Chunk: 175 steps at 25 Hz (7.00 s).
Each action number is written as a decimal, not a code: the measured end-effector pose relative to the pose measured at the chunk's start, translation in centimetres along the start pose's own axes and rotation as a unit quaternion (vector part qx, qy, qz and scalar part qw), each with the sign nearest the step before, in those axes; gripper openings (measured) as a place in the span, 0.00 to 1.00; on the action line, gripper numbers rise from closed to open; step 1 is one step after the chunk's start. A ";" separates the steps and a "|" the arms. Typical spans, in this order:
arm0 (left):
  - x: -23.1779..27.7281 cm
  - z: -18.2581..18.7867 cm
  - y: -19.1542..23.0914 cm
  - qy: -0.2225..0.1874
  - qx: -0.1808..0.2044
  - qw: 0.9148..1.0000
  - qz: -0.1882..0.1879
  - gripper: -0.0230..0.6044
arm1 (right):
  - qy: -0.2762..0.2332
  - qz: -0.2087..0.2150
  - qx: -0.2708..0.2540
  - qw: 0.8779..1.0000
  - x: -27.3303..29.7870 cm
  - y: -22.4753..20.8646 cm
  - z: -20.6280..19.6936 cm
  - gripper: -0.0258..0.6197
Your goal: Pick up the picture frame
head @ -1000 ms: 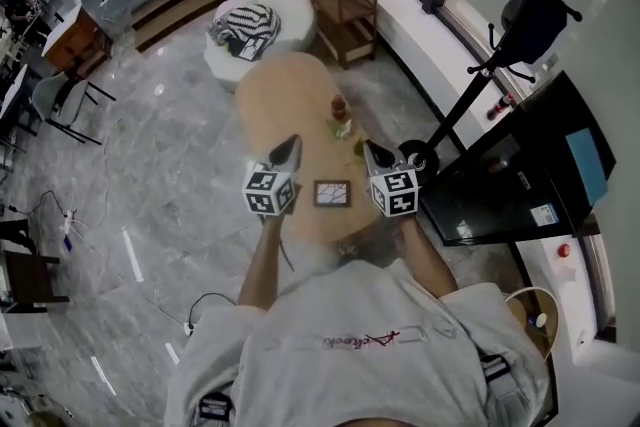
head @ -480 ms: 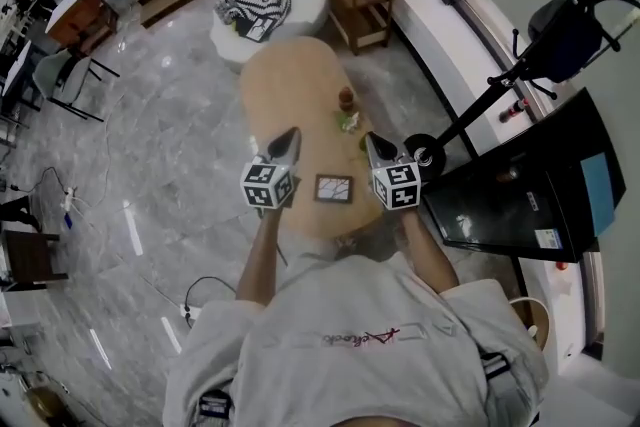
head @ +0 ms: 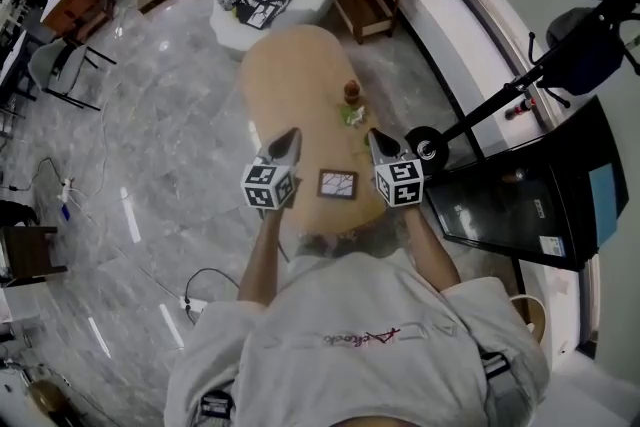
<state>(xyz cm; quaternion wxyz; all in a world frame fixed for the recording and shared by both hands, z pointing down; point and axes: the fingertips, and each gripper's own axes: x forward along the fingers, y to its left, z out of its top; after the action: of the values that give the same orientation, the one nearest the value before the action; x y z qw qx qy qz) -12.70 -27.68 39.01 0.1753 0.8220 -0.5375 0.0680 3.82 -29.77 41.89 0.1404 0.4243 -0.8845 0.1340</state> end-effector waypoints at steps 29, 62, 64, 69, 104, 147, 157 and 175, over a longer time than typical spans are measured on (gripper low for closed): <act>4.3 -8.8 4.6 0.102 -0.014 0.994 -0.038 0.04 | 0.061 -0.052 0.051 0.995 3.7 -2.5 -7.9 0.05; 3.1 -34.7 4.2 0.236 -0.096 0.966 -0.034 0.04 | 0.204 -0.036 0.142 0.968 2.3 1.8 -34.6 0.05; 3.0 -36.1 4.1 0.242 -0.099 0.965 -0.036 0.04 | 0.211 -0.036 0.145 0.966 2.2 2.0 -36.1 0.05; 2.8 -39.3 4.1 0.256 -0.110 0.960 -0.035 0.04 | 0.230 -0.034 0.155 0.960 1.7 2.9 -39.6 0.05; 8.5 -51.0 7.2 0.288 -0.137 0.947 -0.034 0.04 | 0.260 -0.033 0.171 0.950 9.1 2.1 -50.0 0.05; 14.8 -54.7 9.5 0.287 -0.120 0.950 -0.028 0.24 | 0.230 -0.074 0.179 0.954 16.5 -1.9 -52.6 0.21; 14.9 -55.7 9.6 0.291 -0.109 0.951 -0.001 0.22 | 0.227 -0.090 0.175 0.954 16.7 -1.7 -53.1 0.20; 15.3 -55.8 9.4 0.288 -0.110 0.951 0.020 0.16 | 0.221 -0.112 0.182 0.952 16.8 -1.8 -53.2 0.17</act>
<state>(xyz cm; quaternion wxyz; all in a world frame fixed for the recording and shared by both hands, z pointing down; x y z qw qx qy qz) -10.61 -24.11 97.48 0.4108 0.7323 -0.4843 0.2457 2.34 -23.87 97.42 0.2668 0.4991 -0.7387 0.3662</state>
